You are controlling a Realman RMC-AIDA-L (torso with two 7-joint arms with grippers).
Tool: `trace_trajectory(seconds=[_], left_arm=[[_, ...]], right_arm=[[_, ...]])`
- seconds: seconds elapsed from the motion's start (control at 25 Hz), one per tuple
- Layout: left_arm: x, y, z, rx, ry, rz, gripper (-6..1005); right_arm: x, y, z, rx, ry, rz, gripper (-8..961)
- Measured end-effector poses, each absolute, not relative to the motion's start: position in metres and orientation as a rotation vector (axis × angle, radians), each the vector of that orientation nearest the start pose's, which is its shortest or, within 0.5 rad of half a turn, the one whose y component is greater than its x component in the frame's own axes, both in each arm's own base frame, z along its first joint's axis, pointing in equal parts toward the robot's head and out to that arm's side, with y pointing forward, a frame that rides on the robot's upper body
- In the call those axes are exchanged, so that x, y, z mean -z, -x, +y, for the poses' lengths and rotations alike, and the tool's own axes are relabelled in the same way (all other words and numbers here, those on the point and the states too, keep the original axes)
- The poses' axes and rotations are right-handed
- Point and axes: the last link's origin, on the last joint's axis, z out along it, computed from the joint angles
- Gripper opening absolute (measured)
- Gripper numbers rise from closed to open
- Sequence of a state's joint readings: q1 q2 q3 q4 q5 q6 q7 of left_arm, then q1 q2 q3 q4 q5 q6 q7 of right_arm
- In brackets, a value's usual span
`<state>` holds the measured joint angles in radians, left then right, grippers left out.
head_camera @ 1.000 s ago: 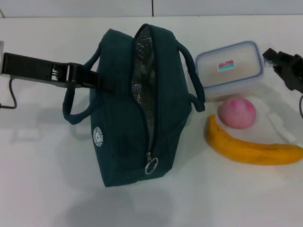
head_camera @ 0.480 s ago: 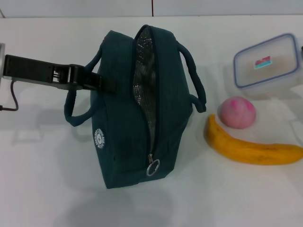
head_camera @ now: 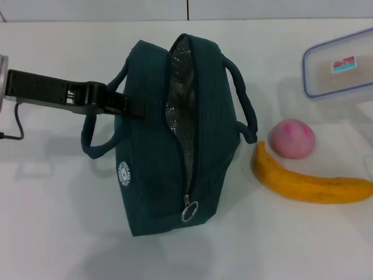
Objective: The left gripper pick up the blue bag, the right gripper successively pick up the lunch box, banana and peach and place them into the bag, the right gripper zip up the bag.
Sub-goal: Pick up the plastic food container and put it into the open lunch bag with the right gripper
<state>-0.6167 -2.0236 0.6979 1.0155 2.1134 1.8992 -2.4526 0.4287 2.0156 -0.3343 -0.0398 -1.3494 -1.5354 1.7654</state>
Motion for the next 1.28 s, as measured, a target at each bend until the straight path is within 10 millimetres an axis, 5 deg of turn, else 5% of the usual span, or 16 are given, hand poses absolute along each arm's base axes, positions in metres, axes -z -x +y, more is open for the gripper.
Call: trace_trajectory(seconds=[0.44, 0.8, 1.04, 1.28], left_arm=[[-0.063, 0.204, 0.335, 0.513, 2.725, -1.633, 44], [-0.057, 0.195, 0.339, 0.498, 2.764, -1.627, 44], [-0.052, 0.188, 0.341, 0.479, 2.796, -1.608, 44], [-0.051, 0.187, 0.345, 0.497, 2.782, -1.592, 44]], right_arm=[[-0.043, -0.286, 0.313, -2.116, 1.447, 1.566, 152], [-0.028, -0.215, 0.349, -2.286, 1.650, 1.573, 168], [-0.011, -0.172, 0.366, -2.280, 1.832, 1.606, 179], [0.011, -0.170, 0.365, -2.124, 1.908, 1.696, 189]])
